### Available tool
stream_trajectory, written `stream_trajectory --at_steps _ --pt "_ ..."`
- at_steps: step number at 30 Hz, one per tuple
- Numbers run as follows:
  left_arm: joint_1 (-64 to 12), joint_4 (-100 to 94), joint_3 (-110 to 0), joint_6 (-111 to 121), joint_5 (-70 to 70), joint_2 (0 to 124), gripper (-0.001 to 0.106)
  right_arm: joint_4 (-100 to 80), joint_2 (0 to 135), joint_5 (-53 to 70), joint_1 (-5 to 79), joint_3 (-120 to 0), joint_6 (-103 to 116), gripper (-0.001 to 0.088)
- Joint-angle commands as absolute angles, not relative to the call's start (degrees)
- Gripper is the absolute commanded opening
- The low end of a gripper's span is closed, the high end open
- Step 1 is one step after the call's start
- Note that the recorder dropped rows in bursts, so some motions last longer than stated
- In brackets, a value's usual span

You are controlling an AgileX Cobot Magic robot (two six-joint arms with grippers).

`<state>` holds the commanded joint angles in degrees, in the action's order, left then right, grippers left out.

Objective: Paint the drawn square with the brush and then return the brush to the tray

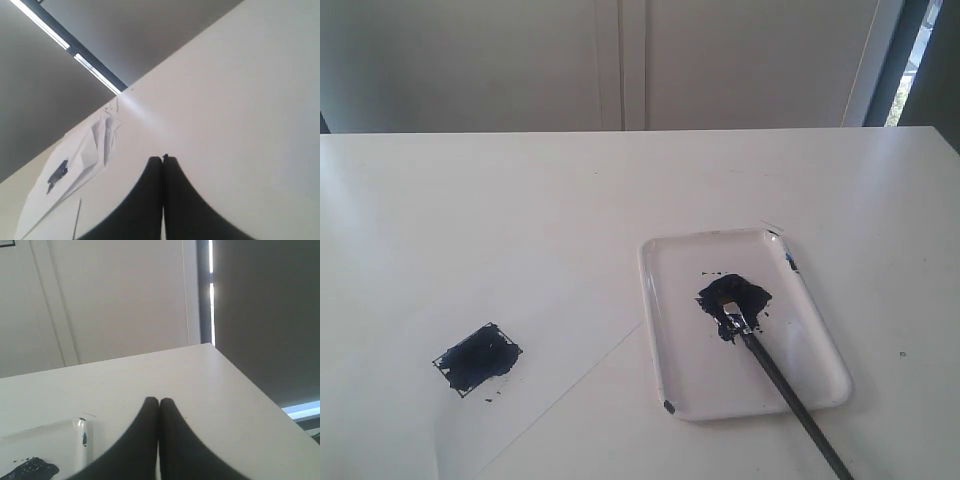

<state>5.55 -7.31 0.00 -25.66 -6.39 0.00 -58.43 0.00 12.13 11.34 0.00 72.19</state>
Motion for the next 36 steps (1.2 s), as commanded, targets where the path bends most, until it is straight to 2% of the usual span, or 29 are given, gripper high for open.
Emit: stream_trajectory --at_steps 3,10,36 --pt "5.6 -6.8 0.0 -25.7 -14.4 0.0 0.0 -53.7 0.0 13.7 11.3 0.0 72.2 0.0" --pt "5.6 -6.8 0.0 -25.7 -12.3 0.0 0.0 -51.0 0.0 18.0 11.3 0.0 72.2 0.0" --pt "5.6 -4.7 0.0 -25.7 -12.0 0.0 0.0 -51.0 0.0 18.0 11.3 0.0 72.2 0.0"
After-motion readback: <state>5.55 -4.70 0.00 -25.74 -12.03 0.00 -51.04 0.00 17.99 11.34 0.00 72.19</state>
